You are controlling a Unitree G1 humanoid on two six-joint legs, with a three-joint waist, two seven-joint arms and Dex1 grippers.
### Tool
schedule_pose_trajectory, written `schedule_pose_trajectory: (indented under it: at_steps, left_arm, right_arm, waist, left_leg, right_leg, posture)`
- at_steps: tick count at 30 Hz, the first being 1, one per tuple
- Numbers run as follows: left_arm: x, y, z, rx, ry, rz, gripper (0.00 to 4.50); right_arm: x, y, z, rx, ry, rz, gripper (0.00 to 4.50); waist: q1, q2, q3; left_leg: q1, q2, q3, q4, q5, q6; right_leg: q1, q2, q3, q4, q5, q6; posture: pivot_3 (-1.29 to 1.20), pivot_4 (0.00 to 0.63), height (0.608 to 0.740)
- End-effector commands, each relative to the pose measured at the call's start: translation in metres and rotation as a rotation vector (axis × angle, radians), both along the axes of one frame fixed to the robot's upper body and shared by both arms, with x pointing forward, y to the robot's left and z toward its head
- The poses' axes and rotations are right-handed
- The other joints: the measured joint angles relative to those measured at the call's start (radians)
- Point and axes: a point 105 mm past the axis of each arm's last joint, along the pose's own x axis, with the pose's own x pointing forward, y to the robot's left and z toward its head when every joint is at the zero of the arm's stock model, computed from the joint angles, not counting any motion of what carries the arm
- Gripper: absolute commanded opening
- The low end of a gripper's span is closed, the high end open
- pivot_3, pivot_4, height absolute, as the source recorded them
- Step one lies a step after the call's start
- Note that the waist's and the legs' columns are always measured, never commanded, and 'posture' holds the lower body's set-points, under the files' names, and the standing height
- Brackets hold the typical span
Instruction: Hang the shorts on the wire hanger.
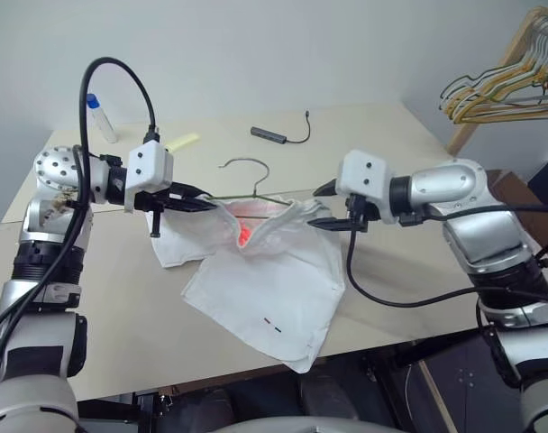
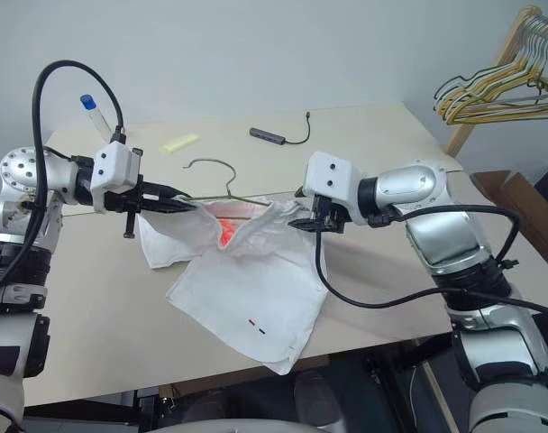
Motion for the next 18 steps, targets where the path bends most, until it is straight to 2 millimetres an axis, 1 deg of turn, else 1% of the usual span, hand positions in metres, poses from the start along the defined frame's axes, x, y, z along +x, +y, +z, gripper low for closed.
schedule_pose_trajectory:
  at_steps: [1,2,5,7,11,12,15,17,18]
  left_arm:
    - [-0.0028,-0.001,0.0168,-0.023,-0.057,-0.019,0.0]
    - [-0.0029,-0.0012,0.017,-0.024,-0.058,-0.021,0.0]
    - [-0.0025,-0.0015,0.0177,-0.028,-0.065,-0.019,0.0]
    - [-0.0028,-0.0009,0.0177,-0.029,-0.065,-0.018,0.0]
    - [-0.0025,0.0002,0.0162,-0.023,-0.068,-0.013,0.0]
    - [-0.0024,0.0002,0.0161,-0.025,-0.068,-0.012,0.0]
    - [-0.0017,0.0,0.0157,-0.038,-0.053,-0.01,0.0]
    - [-0.0008,0.0001,0.0156,-0.048,-0.033,-0.008,0.72]
    - [-0.0003,0.0004,0.0154,-0.048,-0.031,-0.006,0.95]
  right_arm:
    - [0.0033,0.009,0.0156,0.025,-0.04,0.026,3.09]
    - [0.0032,0.0111,0.0153,0.029,-0.029,0.034,3.09]
    - [0.0001,0.0164,0.0152,0.048,0.012,0.064,2.49]
    - [-0.0015,0.0178,0.0147,0.045,0.013,0.077,1.85]
    - [-0.0017,0.018,0.0121,0.048,0.019,0.074,0.36]
    - [-0.0018,0.018,0.0116,0.047,0.02,0.074,0.06]
    - [-0.0021,0.0188,0.011,0.05,0.016,0.075,0.02]
    - [-0.0018,0.0189,0.0111,0.051,0.012,0.073,0.0]
    - [-0.0018,0.019,0.0111,0.052,0.011,0.072,0.0]
  waist:
    - [-0.001,0.0,0.0]
    - [-0.001,0.0,0.0]
    - [0.0,0.0,0.0]
    - [0.0,0.0,0.0]
    - [0.001,0.0,0.0]
    - [0.0,0.0,0.0]
    - [0.0,0.0,0.0]
    - [0.0,0.0,0.0]
    - [0.0,0.0,0.0]
  left_leg:
    - [0.0,0.0,0.0,0.0,0.0,0.0]
    - [0.0,0.0,0.0,0.0,0.0,0.0]
    - [0.0,0.0,0.0,0.0,0.0,0.0]
    - [0.0,0.0,0.0,0.0,0.0,0.0]
    - [0.0,0.0,-0.001,0.0,0.0,0.0]
    - [0.0,0.0,-0.001,0.0,0.0,0.0]
    - [0.0,0.0,-0.001,0.0,0.0,0.0]
    - [0.0,0.0,-0.001,0.0,0.0,0.0]
    - [0.0,0.0,-0.001,0.0,0.0,0.0]
  right_leg:
    - [0.0,0.0,0.0,0.0,0.0,0.0]
    - [0.0,0.0,0.0,0.0,0.0,0.0]
    - [0.0,0.0,0.0,0.0,0.0,0.0]
    - [0.0,0.0,0.0,0.0,0.0,0.0]
    - [0.0,0.0,0.0,0.0,0.0,0.0]
    - [0.0,0.0,0.0,0.0,0.0,0.0]
    - [0.0,0.0,0.0,0.001,0.0,0.0]
    - [0.0,0.0,0.0,0.001,0.0,0.0]
    - [0.0,0.0,0.0,0.001,0.0,0.0]
  posture:
    - [-0.15,0.0,0.74]
    - [-0.14,0.0,0.74]
    - [-0.14,0.0,0.74]
    - [-0.14,0.0,0.74]
    - [-0.14,0.0,0.74]
    - [-0.14,0.0,0.74]
    - [-0.14,0.0,0.74]
    - [-0.14,0.0,0.74]
    - [-0.14,0.0,0.74]
